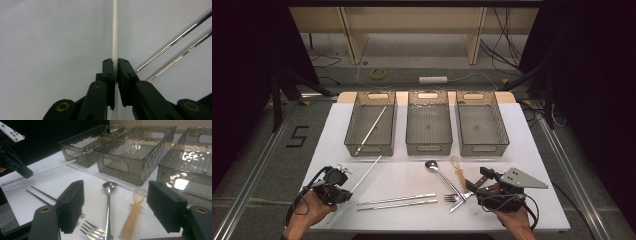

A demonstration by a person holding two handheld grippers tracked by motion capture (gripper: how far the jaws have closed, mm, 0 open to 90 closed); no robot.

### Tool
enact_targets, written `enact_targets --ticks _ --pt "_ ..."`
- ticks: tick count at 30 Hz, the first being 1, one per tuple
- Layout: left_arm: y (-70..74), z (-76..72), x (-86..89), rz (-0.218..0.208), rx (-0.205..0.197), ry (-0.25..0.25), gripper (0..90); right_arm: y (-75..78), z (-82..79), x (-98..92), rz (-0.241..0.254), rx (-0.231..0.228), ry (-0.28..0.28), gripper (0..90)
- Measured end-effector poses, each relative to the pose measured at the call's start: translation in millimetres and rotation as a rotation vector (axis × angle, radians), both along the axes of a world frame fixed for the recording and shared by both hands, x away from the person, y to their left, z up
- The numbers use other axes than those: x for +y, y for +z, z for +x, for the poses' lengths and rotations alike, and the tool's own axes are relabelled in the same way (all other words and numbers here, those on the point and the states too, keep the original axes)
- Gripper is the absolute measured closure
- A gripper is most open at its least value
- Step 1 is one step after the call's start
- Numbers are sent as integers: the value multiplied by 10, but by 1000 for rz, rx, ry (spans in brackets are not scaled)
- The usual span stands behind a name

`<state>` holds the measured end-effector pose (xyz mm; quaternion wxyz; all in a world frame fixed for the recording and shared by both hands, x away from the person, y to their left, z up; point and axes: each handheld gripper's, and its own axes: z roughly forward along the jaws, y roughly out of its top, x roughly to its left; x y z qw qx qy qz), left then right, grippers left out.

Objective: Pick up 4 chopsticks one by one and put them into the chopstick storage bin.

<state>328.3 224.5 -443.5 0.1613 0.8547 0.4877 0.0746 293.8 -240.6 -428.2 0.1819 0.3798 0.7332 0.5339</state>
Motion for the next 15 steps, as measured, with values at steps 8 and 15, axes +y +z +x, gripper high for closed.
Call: enact_targets --ticks 8,15 --pt "201 -24 -140 -52 -51 -67 839 1 -1 -6 3 1 -1 312" --pt "456 84 -203 -82 -112 -105 839 -10 9 -10 1 3 -1 312"
